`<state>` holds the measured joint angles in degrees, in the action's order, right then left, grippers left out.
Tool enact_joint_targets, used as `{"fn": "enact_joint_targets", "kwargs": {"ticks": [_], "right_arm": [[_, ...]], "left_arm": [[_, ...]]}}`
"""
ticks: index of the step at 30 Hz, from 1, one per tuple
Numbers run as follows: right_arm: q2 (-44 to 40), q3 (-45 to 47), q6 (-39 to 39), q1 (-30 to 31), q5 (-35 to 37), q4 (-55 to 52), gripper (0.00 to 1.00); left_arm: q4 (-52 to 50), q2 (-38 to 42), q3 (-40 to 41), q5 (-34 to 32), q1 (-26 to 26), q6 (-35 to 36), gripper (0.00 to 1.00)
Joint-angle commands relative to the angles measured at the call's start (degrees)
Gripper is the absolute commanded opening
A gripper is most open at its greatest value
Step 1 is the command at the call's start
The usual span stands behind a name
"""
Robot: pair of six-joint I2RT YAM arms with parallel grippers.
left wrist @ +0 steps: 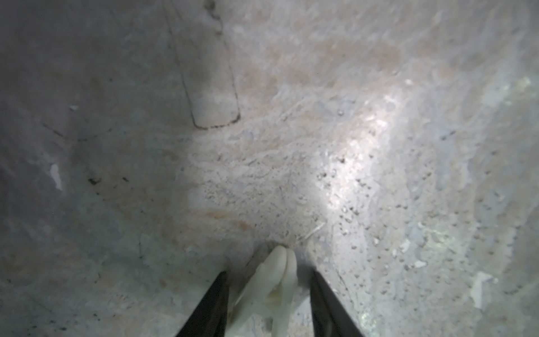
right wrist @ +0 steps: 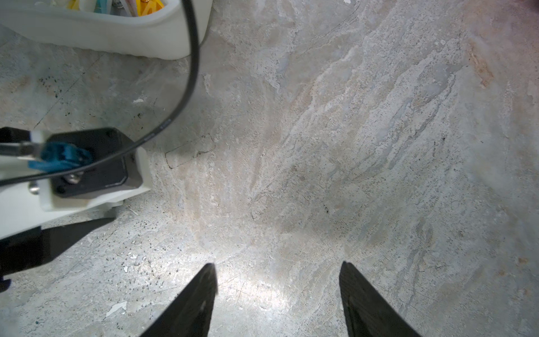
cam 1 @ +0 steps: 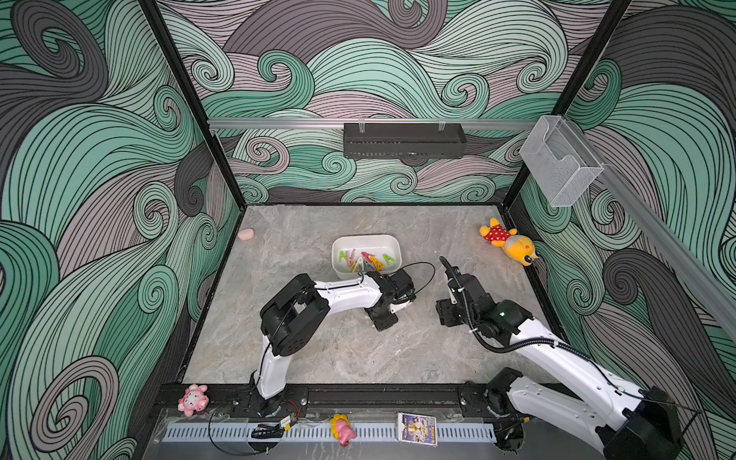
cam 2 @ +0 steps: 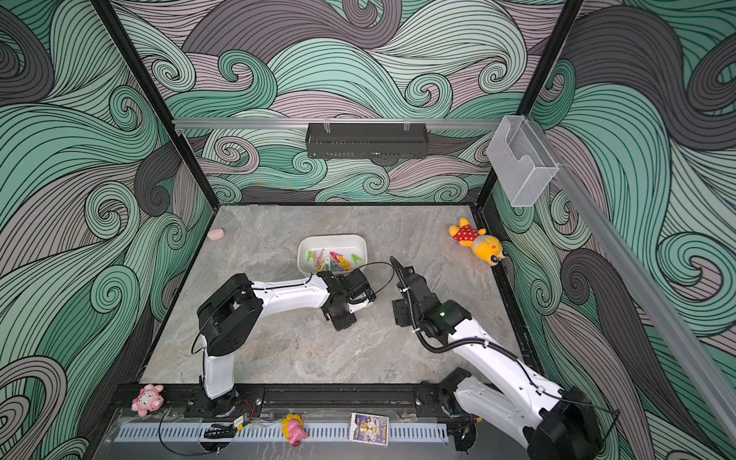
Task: Put the clothespins into the storage box
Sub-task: Pick up the clothespin from the center of the board, then place the clothespin in the storage box.
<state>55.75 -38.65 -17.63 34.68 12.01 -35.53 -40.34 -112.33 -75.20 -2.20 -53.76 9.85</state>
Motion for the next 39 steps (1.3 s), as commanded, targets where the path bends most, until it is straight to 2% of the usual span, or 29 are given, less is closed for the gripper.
{"fn": "enact_joint_targets", "kwargs": {"ticks": [1,6,11,20,23,31,35,39], "right_arm": [[-0.03,0.18,-0.39,-0.32,0.64,1.01,0.69],[-0.2,0.16,-0.1,-0.48,0.61,1.21,0.68],[-0.02,0.28,-0.18,-0.58,0.38,1.6,0.68],[0.59,-1.49,0.62,-0.55,0.36,1.18,0.68],[0.58,-2.03,0.8,-0.55,0.36,1.57,0.68],[2.35,-5.06,1.46,-0.53,-0.75,1.73,0.68],[2.64,-5.69,1.55,-0.57,-1.67,3.07,0.68],[4.45,-6.84,1.2,-0.58,-2.72,4.07,0.68]], "left_arm": [[-3.48,-1.22,0.41,-1.23,-0.19,-1.82,0.36],[-4.91,-0.27,0.49,-1.49,-0.29,-3.22,0.22],[-5.01,1.01,0.43,-1.43,-0.21,-4.6,0.15],[-8.79,6.48,-3.02,-0.63,0.65,-6.92,0.15],[-8.82,9.29,-4.08,-0.2,2.79,-8.01,0.15],[-10.73,11.29,-12.93,10.01,13.07,-10.72,0.15],[-10.64,8.05,-19.02,10.63,16.65,-10.29,0.16],[-11.32,0.64,-26.45,11.7,20.0,-12.7,0.17]]}}
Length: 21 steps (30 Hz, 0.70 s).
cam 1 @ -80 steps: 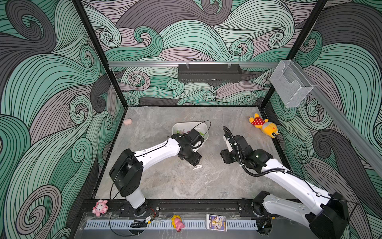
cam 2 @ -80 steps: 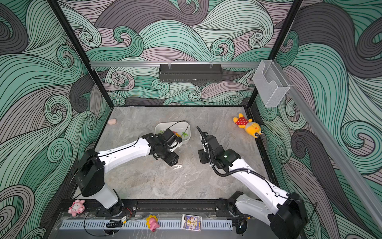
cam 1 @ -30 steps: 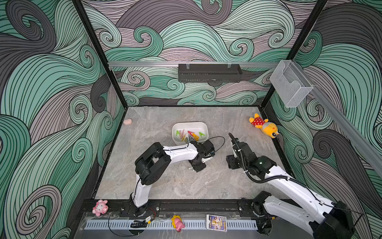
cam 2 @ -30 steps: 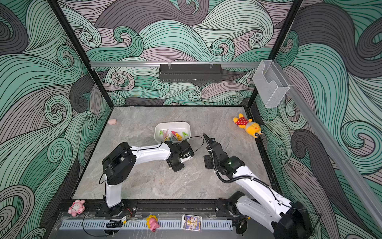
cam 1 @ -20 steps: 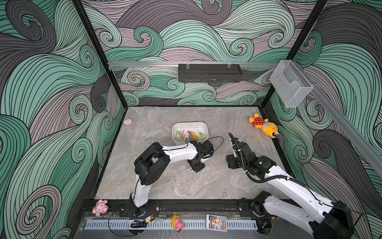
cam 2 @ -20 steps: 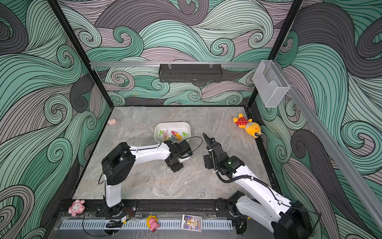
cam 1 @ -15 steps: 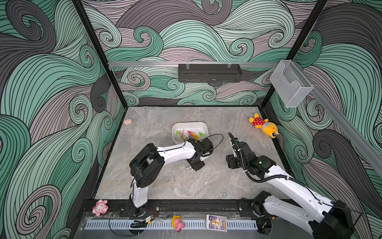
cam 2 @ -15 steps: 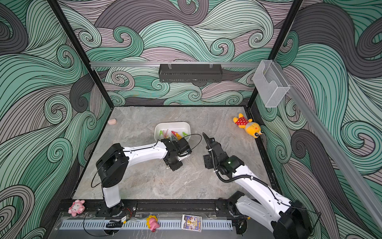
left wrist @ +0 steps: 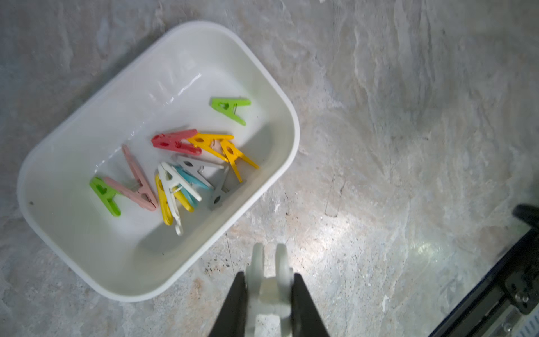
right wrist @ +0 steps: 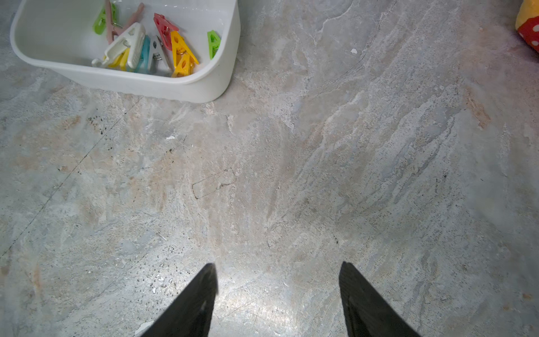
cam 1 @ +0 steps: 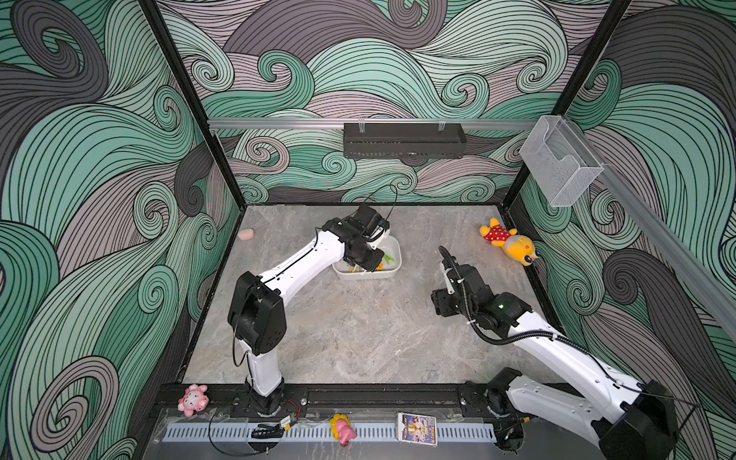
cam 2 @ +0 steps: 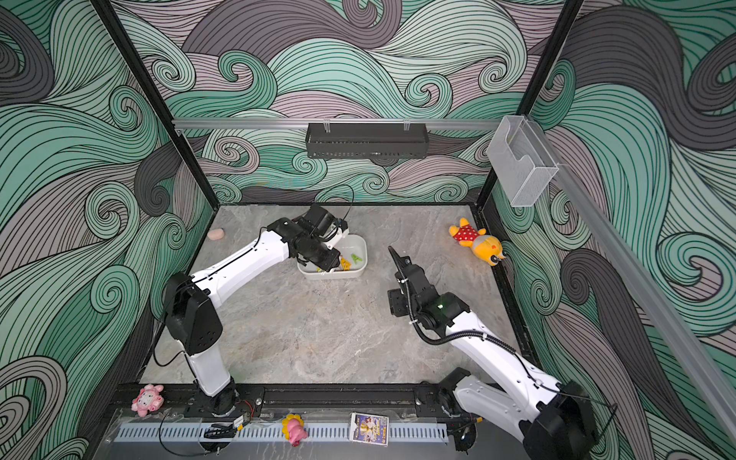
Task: Put the clothespins into the storage box
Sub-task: Place the clothespin in the storage box.
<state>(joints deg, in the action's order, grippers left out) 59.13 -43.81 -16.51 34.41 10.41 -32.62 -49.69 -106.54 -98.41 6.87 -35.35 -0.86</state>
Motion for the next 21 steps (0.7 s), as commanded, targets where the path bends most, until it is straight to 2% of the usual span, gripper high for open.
{"fn": "enact_joint_targets", "kwargs": {"ticks": [1,6,13,21], "right_arm": [[1.48,-1.95,-0.01,-0.3,-1.5,1.33,0.68],[1.44,-2.26,0.16,-0.35,-1.82,1.29,0.68],[-0.07,-1.39,0.36,-0.26,-1.19,1.47,0.68],[-0.59,0.03,-0.23,-0.32,-1.68,2.36,0.68]], "left_arm": [[-2.06,-7.2,-4.91,3.65,2.25,-2.48,0.17],[-0.87,-14.36,-9.33,1.07,4.03,-4.33,0.17],[2.41,-18.53,-10.64,-4.36,5.94,-8.24,0.17],[2.76,-22.04,-10.59,-5.47,7.8,-9.13,0.2]]}}
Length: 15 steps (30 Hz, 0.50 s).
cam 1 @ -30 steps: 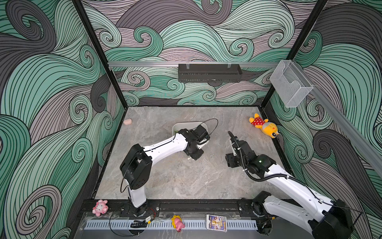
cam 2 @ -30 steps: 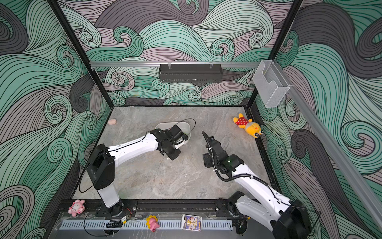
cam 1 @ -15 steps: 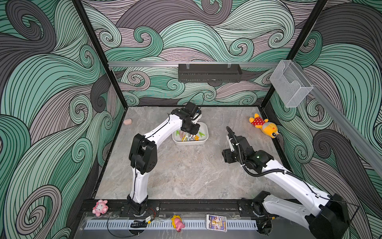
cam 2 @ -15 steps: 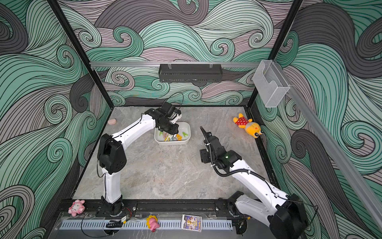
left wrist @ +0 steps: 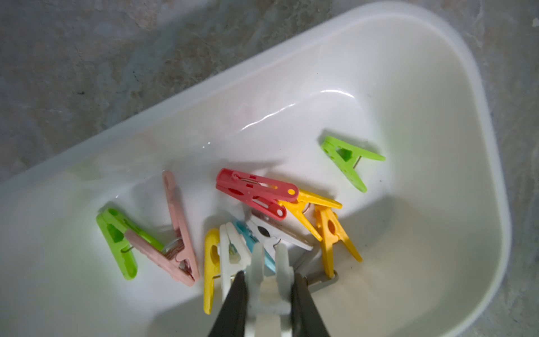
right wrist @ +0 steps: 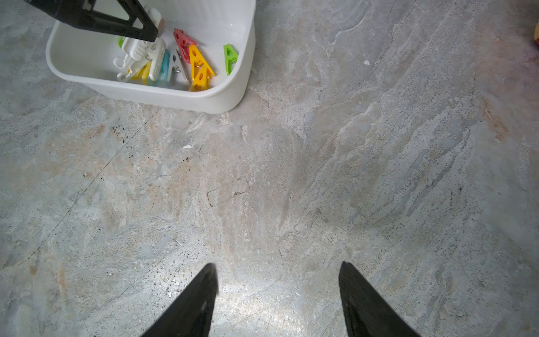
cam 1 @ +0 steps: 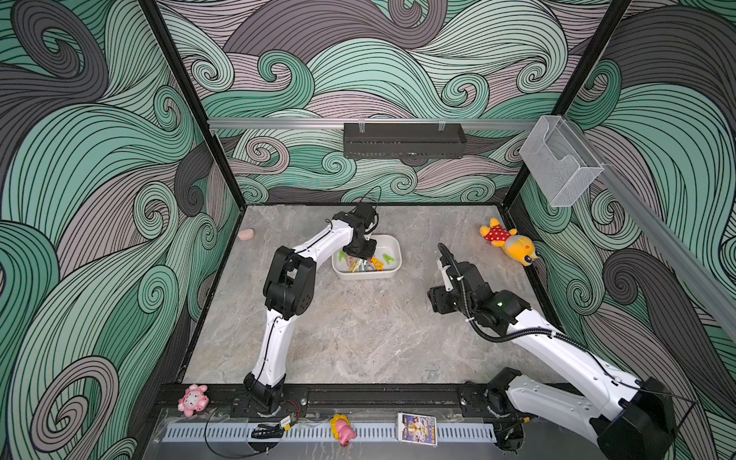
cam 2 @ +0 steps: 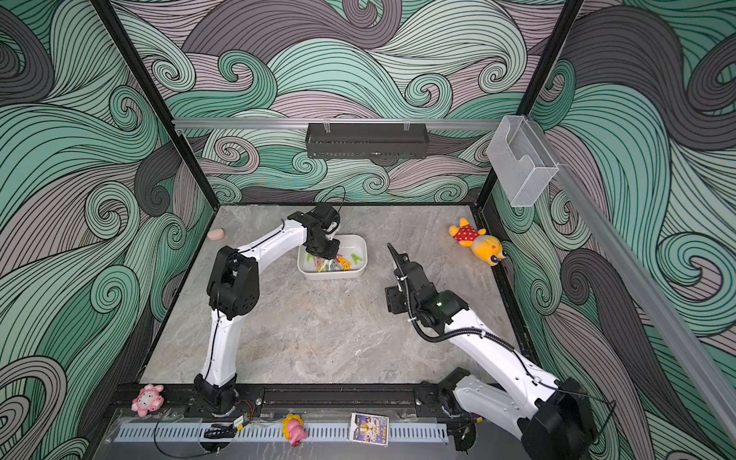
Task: Put the clothespins into the storage box
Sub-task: Place the clothespin in the storage box.
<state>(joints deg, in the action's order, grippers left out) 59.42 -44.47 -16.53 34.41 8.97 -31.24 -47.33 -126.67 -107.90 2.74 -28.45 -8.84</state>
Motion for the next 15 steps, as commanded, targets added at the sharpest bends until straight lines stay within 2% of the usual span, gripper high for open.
{"fn": "enact_joint_targets", "kwargs": {"ticks": [1,9,15], "right_arm": [[-0.97,0.81,-0.33,-0.35,-0.35,1.22,0.68],[-1.29,-1.12,0.22,-0.24,-0.05,0.39,0.69],[-2.54,-2.52,0.97,-0.3,0.25,-0.55,0.72]], "left_arm": [[0.78,-1.99,-1.09,-1.18,1.23,-1.49,0.22],[-0.38,0.2,-2.33,-0.87,2.47,-2.95,0.52],[-0.92,6.75,0.92,-2.02,2.44,-2.77,0.67]]}}
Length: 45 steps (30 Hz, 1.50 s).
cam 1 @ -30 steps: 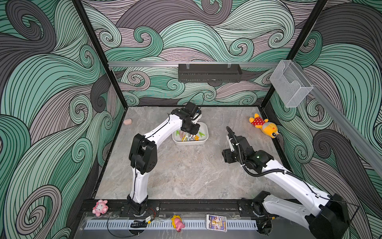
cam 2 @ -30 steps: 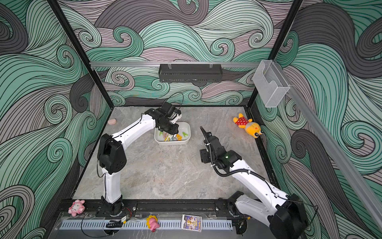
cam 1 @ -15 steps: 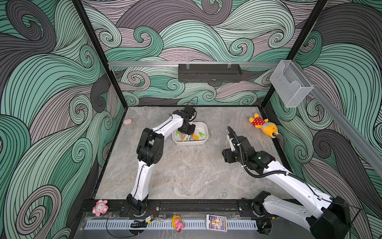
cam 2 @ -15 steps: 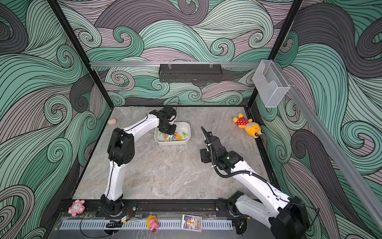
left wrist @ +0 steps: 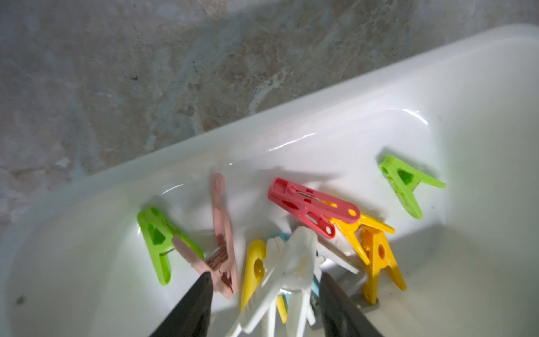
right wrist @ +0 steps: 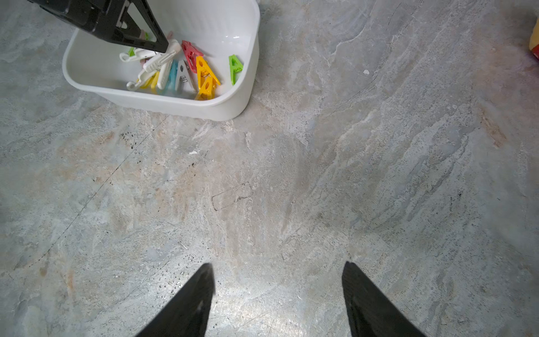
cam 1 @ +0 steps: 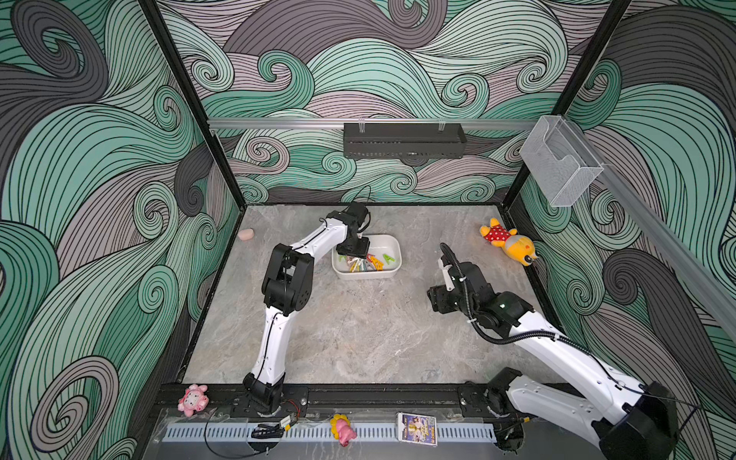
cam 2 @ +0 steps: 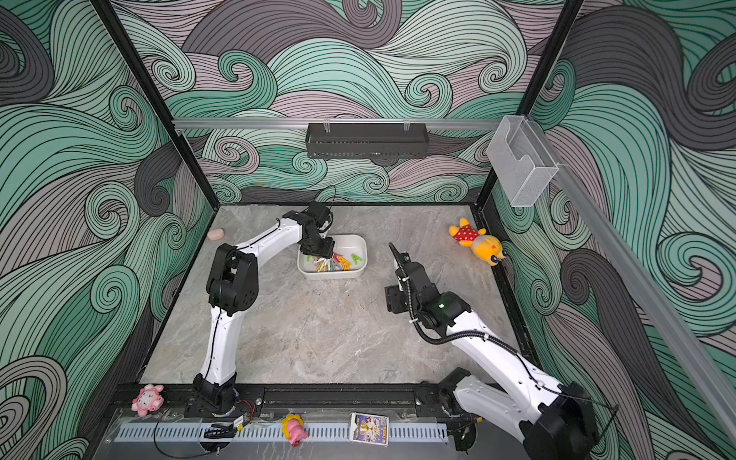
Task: Put the clothespins into the storage box
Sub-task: Place the clothespin in the storage box, then reset both arms
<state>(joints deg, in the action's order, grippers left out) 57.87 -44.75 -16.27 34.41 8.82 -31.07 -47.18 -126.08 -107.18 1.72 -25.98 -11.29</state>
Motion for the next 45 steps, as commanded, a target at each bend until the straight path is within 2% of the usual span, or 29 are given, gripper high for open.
{"fn": "enact_joint_targets", "kwargs": {"ticks": [1,3,6,7,11,15,17,21,22,24,25,27,30,32,34,37,41,45], "right_arm": [[-1.08,-2.69,0.93,-0.3,0.58,-1.1,0.73],[-1.26,-3.67,1.47,-0.28,0.84,-1.56,0.74],[-1.61,-5.59,2.46,-0.28,1.78,-2.62,0.79],[-1.78,-6.25,2.95,-0.28,2.08,-2.84,0.99],[-1.9,-9.27,5.09,-0.32,4.58,-3.45,0.99],[-2.08,-13.13,10.08,-0.37,12.52,-2.29,0.99],[-3.48,-10.85,17.53,-0.56,11.66,5.94,0.99],[-5.56,2.46,29.87,-0.75,5.67,30.08,0.99],[-5.34,2.42,29.69,-0.7,8.46,30.97,0.99],[-4.85,-0.02,29.48,-1.4,18.63,28.73,0.99],[-5.79,0.68,30.6,-2.22,20.42,30.21,0.99],[-9.36,5.46,29.52,-5.78,19.59,35.75,0.99],[-9.8,11.18,25.04,-11.36,18.74,37.71,0.99],[-8.63,16.32,23.01,-13.8,17.89,42.95,0.99],[-7.02,22.34,22.13,-15.72,16.84,51.46,0.99],[-0.51,26.0,20.66,-20.52,13.14,59.41,0.99],[8.78,28.13,18.39,-26.49,7.58,70.55,0.99],[17.55,26.88,19.86,-28.43,4.01,77.7,0.99]], "left_arm": [[-1.18,7.78,0.91,-1.01,0.16,-0.5,0.69],[-1.29,11.27,2.5,-0.77,0.42,-1.07,0.74],[-1.03,17.76,5.87,-0.31,1.09,-2.13,0.94],[-0.71,20.21,7.56,-0.38,1.48,-2.63,0.99],[2.22,30.75,16.67,-1.61,3.13,-4.75,0.99],[9.18,43.05,29.58,-7.2,5.85,-6.45,0.99],[10.65,48.57,34.27,-9.47,8.02,-7.1,0.99],[17.47,54.99,43.37,-16.06,12.17,-5.23,0.99],[19.42,56.33,45.61,-18.29,12.97,-4.71,0.99],[23.4,60.27,50.07,-23.29,14.38,-2.55,0.99],[24.86,62.37,52.41,-24.52,14.75,-1.01,0.99],[30.64,66.72,59.79,-27.35,14.98,4.36,0.99],[40.59,70.94,71.73,-26.22,17.33,5.07,0.99],[45.41,71.5,76.89,-27.56,18.62,2.69,0.99],[52.24,70.56,81.58,-30.0,18.86,4.16,0.99],[58.98,66.89,84.53,-29.86,19.91,8.57,0.99],[67.21,62.8,86.84,-25.04,22.97,8.39,0.99],[76.75,56.13,85.9,-17.6,26.57,8.38,0.99]]}}
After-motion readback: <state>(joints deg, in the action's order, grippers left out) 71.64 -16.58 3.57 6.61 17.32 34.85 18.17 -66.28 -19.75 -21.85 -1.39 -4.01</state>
